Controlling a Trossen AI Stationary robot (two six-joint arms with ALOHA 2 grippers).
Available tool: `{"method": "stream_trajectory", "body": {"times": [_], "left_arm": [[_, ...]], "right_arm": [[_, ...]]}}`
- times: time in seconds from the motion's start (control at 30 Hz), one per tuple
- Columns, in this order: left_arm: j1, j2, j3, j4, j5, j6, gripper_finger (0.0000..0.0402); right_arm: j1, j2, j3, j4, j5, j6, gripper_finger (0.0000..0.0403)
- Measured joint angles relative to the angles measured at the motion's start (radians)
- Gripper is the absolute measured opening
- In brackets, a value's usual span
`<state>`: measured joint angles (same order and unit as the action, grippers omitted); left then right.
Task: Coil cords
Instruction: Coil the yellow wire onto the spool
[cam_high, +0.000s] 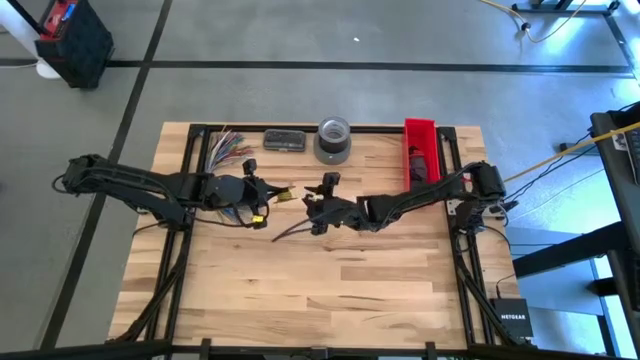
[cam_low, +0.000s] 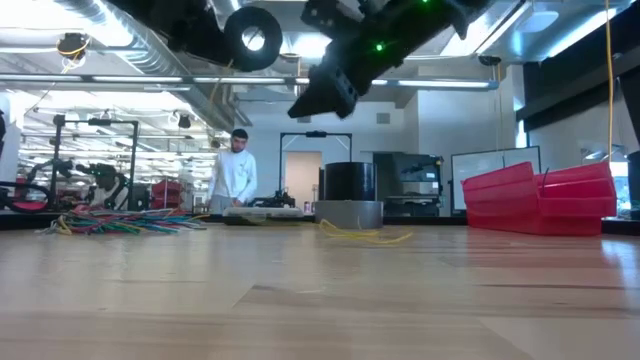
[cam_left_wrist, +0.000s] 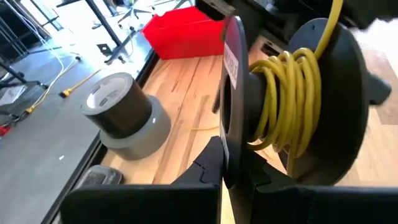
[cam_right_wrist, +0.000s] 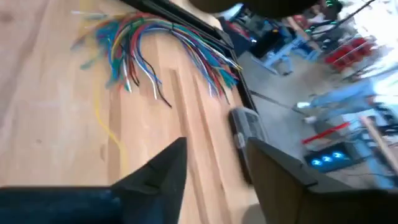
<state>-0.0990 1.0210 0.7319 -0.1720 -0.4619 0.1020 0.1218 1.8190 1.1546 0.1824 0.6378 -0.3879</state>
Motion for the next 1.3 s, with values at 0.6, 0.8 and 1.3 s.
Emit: {"method": "stream_trajectory", "body": {"times": [0.6,0.8,1.3], "left_arm": [[0.001,0.002,-0.002,0.042,-0.004,0.009,0.0],[0.001,0.002,-0.003,0.038,-0.004,0.009,0.0],[0.001,0.002,-0.003,0.045,-0.003,0.009,0.0]], "right_arm": [[-0.161,0.285,-0.024,0.523,-0.682,0.226,0.0189],[-0.161,0.328,0.04,0.524,-0.683,0.232,0.0183],[-0.161,0.36,0.044,0.523,-0.683,0.25,0.0072]]}}
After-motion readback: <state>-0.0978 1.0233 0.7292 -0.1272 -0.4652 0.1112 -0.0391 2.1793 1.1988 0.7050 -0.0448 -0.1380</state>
